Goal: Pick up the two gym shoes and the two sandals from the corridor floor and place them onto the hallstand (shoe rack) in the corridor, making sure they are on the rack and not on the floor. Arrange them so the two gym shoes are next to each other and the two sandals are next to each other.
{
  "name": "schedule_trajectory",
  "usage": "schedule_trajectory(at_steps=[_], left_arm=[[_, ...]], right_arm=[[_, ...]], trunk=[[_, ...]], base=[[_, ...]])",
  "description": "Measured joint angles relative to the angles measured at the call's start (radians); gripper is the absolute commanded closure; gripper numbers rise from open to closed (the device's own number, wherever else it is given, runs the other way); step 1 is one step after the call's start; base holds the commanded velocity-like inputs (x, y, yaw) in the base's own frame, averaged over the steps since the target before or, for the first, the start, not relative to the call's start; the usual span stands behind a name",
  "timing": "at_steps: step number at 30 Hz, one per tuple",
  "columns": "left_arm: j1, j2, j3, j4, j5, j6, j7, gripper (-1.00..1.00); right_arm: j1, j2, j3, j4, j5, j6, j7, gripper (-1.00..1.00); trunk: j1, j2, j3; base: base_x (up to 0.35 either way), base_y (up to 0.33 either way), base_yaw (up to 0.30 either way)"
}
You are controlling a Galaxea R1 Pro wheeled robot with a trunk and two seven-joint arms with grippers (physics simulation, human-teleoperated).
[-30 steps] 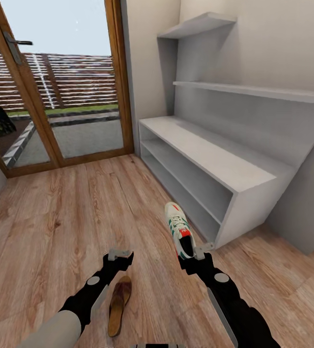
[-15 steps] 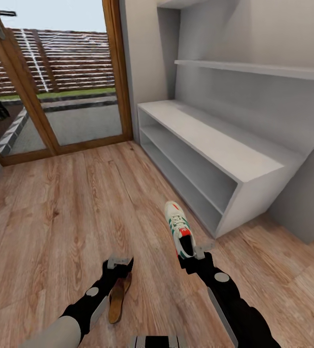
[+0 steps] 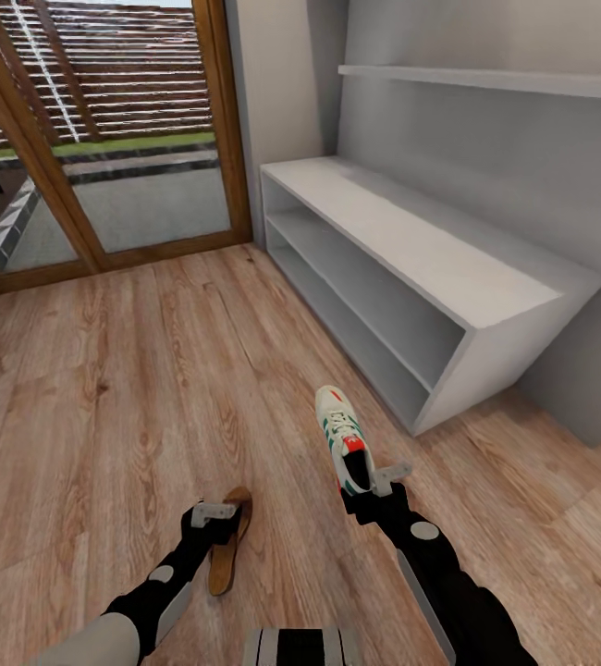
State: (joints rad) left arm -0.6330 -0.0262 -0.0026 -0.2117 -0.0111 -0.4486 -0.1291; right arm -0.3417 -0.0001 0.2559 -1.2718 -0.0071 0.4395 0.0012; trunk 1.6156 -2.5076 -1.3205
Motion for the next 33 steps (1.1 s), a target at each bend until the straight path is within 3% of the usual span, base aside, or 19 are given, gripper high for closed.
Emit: schedule_trajectory(at_steps=[9, 19, 24, 33], left_arm=[[0.000, 0.002, 0.000, 0.064, 0.001, -0.001, 0.000, -1.00], [0.001, 0.002, -0.001, 0.097, 0.000, -0.001, 0.000, -1.00], [0.001, 0.001, -0.001, 0.099, 0.000, -0.001, 0.000, -1.00], [0.003, 0.002, -0.001, 0.098, 0.001, -0.001, 0.000, -1.00]], right_arm=[[0.000, 0.000, 0.000, 0.000, 0.000, 0.000, 0.000, 1.00], [0.000, 0.000, 0.000, 0.000, 0.000, 0.000, 0.000, 1.00], [0.000, 0.000, 0.000, -0.001, 0.000, 0.000, 0.000, 1.00], [0.000, 0.000, 0.000, -0.001, 0.000, 0.000, 0.000, 1.00]], trunk=[[0.000, 0.000, -0.003], [0.004, -0.002, -0.053], [0.004, -0.002, -0.056], [0.009, -0.004, -0.102]], base=[[0.000, 0.000, 0.000], [0.000, 0.000, 0.000], [0.000, 0.000, 0.000], [0.000, 0.000, 0.000]])
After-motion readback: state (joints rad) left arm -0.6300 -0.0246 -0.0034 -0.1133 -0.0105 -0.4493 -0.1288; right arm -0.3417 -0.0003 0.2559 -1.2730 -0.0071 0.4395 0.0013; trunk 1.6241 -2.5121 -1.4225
